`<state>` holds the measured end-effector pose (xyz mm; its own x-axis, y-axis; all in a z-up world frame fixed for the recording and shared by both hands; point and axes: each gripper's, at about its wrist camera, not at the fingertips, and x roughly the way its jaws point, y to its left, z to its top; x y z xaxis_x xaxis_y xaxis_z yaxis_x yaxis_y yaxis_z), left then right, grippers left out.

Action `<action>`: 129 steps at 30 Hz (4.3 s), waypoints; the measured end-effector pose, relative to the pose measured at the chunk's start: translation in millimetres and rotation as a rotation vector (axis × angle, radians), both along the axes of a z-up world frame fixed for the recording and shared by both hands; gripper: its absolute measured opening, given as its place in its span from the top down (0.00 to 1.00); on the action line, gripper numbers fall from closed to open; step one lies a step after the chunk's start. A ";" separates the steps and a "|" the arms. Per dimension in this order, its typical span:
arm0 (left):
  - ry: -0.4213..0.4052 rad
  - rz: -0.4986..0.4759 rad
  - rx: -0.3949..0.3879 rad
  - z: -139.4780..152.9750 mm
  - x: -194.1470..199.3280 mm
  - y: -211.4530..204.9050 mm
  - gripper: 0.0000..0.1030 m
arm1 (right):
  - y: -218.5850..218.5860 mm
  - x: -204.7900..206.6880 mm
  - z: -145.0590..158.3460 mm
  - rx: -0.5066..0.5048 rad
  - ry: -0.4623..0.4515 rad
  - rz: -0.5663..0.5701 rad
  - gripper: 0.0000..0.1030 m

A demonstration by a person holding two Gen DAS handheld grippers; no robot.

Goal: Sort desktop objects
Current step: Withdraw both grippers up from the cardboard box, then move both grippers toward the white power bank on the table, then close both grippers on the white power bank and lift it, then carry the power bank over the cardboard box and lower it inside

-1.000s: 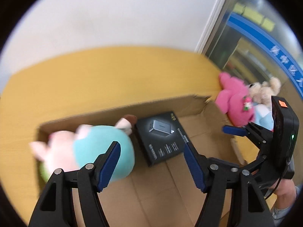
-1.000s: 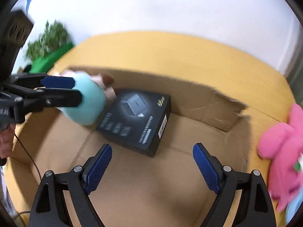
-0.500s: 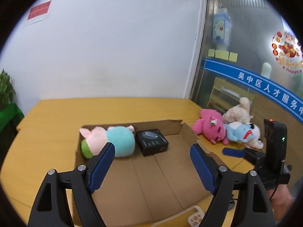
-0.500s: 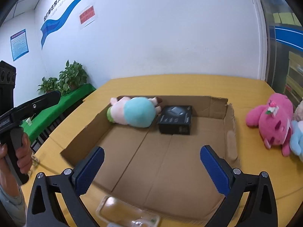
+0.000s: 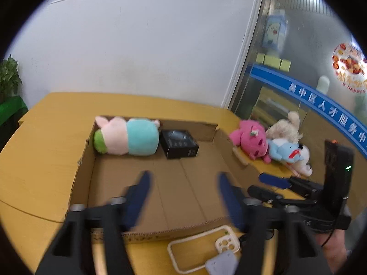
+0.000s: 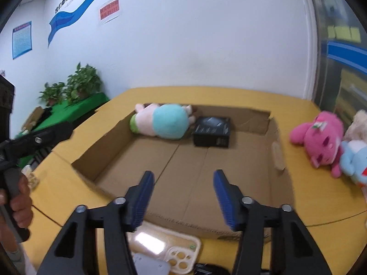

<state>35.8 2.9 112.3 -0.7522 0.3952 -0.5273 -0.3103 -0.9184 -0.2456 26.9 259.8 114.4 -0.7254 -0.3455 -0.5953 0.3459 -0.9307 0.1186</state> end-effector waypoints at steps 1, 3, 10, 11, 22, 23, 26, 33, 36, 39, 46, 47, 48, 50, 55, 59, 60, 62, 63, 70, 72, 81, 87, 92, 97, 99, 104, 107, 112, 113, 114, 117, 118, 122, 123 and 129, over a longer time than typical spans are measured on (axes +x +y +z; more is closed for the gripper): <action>-0.030 0.001 -0.011 -5.7 -1.4 1.4 0.83 | 1.0 2.4 -2.1 -0.006 -0.001 0.003 0.47; -0.075 -0.016 0.013 -16.6 -1.1 1.1 0.83 | 2.9 10.0 -5.9 -0.020 -0.001 0.020 0.32; -0.134 -0.050 0.050 -46.3 25.1 1.1 0.24 | 7.4 52.0 -35.1 0.010 -0.043 0.129 0.05; -0.157 -0.074 0.049 -53.1 27.2 3.6 0.24 | 9.1 62.1 -46.3 0.005 -0.075 0.154 0.05; -0.460 -0.291 0.093 -136.3 35.4 50.8 0.25 | -31.2 121.9 -133.6 0.147 -0.264 0.311 0.08; -0.475 -0.297 0.100 -140.6 34.0 52.5 0.25 | -36.8 122.4 -134.3 0.178 -0.246 0.304 0.09; -0.534 -0.327 0.174 -155.1 29.7 55.4 0.29 | -45.2 121.4 -136.6 0.194 -0.232 0.300 0.13; -0.519 -0.314 0.153 -159.3 30.1 61.1 0.44 | -51.1 121.2 -140.8 0.235 -0.213 0.289 0.25; -0.515 -0.290 0.117 -160.5 31.1 59.8 0.58 | -49.6 122.0 -140.0 0.230 -0.212 0.285 0.25; -0.530 -0.288 0.151 -162.8 32.5 55.8 0.59 | -47.1 124.4 -138.6 0.192 -0.213 0.273 0.27; -0.489 -0.270 0.120 -152.1 38.5 55.7 0.64 | -47.3 123.9 -136.9 0.148 -0.220 0.273 0.27; -0.480 -0.271 0.122 -148.6 38.6 54.4 0.64 | -47.2 124.6 -135.7 0.145 -0.217 0.270 0.27; -0.471 -0.272 0.126 -143.9 38.5 53.3 0.65 | -47.0 125.5 -133.4 0.142 -0.208 0.268 0.27; -0.453 -0.274 0.131 -134.0 37.5 51.1 0.65 | -45.1 123.8 -126.0 0.121 -0.192 0.261 0.27; -0.384 -0.284 0.136 -98.2 30.4 48.4 0.66 | -43.7 122.0 -96.0 0.090 -0.120 0.246 0.27; -0.318 -0.297 0.130 -62.5 17.6 51.1 0.67 | -40.4 113.4 -67.4 0.086 -0.050 0.237 0.27; -0.293 -0.301 0.125 -51.6 14.0 52.3 0.67 | -38.6 109.0 -56.6 0.085 -0.026 0.236 0.27; -0.243 -0.308 0.116 -30.7 6.4 54.8 0.67 | -36.5 100.1 -40.5 0.091 0.010 0.235 0.27; -0.219 -0.312 0.113 -19.6 1.6 55.8 0.67 | -36.0 95.3 -29.8 0.095 0.036 0.234 0.27; -0.037 -0.338 0.081 68.2 -35.5 62.6 0.68 | -31.4 53.1 47.2 0.114 0.195 0.225 0.27; -0.002 -0.343 0.085 91.7 -48.1 63.4 0.68 | -28.9 36.3 75.3 0.104 0.231 0.218 0.27; 0.121 -0.338 0.058 172.2 -92.9 71.1 0.69 | -28.1 -26.5 162.2 0.117 0.316 0.194 0.27; 0.139 -0.333 0.037 195.0 -129.3 81.0 0.70 | -24.5 -72.5 193.1 0.113 0.315 0.181 0.27; 0.070 -0.341 0.061 177.9 -170.4 90.9 0.70 | -23.6 -109.8 193.6 0.113 0.256 0.168 0.27; -0.054 -0.359 0.069 124.3 -218.6 110.3 0.70 | -7.2 -145.4 154.3 0.116 0.147 0.132 0.28; -0.118 -0.363 0.089 97.2 -238.8 116.0 0.70 | -1.8 -166.7 128.1 0.128 0.082 0.111 0.28; -0.282 -0.365 0.119 22.8 -283.0 136.2 0.70 | 15.2 -210.0 65.7 0.121 -0.067 0.080 0.28; -0.369 -0.368 0.125 -16.5 -303.8 149.7 0.73 | 25.6 -235.6 24.9 0.135 -0.164 0.054 0.29; -0.484 -0.357 0.121 -66.4 -327.1 163.8 0.74 | 39.1 -269.3 -32.2 0.144 -0.313 0.022 0.30; -0.502 -0.355 0.115 -73.7 -329.9 165.7 0.74 | 40.1 -275.3 -43.5 0.153 -0.342 0.015 0.30; -0.523 -0.353 0.106 -81.2 -332.0 168.1 0.74 | 40.6 -279.4 -52.1 0.159 -0.365 0.012 0.30; -0.559 -0.350 0.071 -96.8 -333.6 176.9 0.74 | 41.6 -288.7 -74.5 0.166 -0.440 0.000 0.31; -0.567 -0.351 0.065 -99.8 -333.0 179.1 0.74 | 41.3 -290.3 -79.4 0.174 -0.456 -0.003 0.31; -0.600 -0.349 0.070 -113.2 -333.5 182.0 0.74 | 42.0 -295.5 -90.8 0.243 -0.478 -0.052 0.36; -0.603 -0.342 0.069 -113.9 -334.4 183.2 0.74 | 45.0 -297.0 -90.8 0.235 -0.482 -0.061 0.37; -0.603 -0.295 0.037 -108.6 -334.2 181.3 0.75 | 41.2 -289.9 -86.0 0.252 -0.452 -0.058 0.36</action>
